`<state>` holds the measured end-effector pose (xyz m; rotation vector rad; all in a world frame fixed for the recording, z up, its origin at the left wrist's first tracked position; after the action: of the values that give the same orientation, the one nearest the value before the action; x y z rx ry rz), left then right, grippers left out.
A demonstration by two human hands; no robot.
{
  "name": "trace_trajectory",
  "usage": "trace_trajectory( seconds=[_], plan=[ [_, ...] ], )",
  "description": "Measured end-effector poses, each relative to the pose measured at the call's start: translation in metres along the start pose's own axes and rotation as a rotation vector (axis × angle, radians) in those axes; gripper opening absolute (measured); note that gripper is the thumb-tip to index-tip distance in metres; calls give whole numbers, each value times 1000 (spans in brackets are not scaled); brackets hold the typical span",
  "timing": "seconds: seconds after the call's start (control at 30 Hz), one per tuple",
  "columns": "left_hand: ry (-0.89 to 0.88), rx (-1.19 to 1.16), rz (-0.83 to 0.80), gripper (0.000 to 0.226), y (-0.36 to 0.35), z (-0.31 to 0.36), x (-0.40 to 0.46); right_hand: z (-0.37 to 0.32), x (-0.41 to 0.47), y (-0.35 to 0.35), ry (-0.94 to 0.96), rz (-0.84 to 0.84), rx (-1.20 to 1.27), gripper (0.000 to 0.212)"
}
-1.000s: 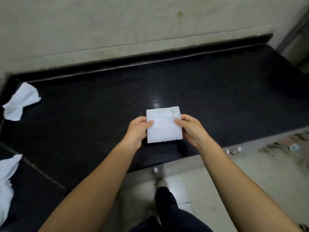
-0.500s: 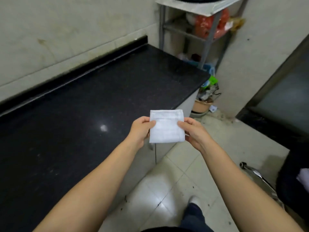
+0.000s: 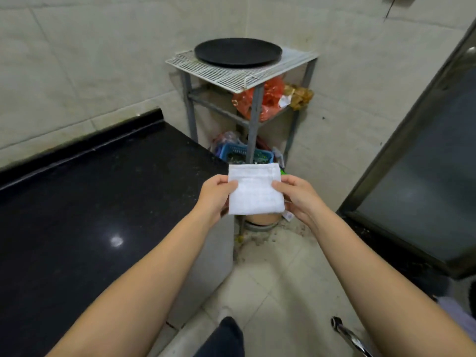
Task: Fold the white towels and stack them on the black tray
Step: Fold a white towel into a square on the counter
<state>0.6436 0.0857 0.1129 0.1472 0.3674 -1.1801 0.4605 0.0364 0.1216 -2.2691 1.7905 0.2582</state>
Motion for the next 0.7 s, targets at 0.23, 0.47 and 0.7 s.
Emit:
trace_trajectory(
  seconds=[0.23, 0.47, 0.7],
  plan=[
    [-159, 19, 44, 4, -28, 113, 131, -108, 156, -8, 162, -62, -65, 11],
    [-310, 33, 86, 18, -62, 237, 238, -235, 279, -6, 339, -55, -178, 12],
    [-345, 100, 166, 4, -80, 308, 334, -320, 409, -25, 482, -141, -429, 13]
  ],
)
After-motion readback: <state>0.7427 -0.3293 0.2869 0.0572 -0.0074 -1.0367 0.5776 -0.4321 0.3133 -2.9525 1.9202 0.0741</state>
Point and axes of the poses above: each hand's wrist, its own x-axis towards the middle knuckle, its own y-axis out of the back of the hand, z = x × y, the point moved 10 cm from there along x, towards the middle knuckle, and after that the axes turned 2 degrees about y, right-handed, at the moved point
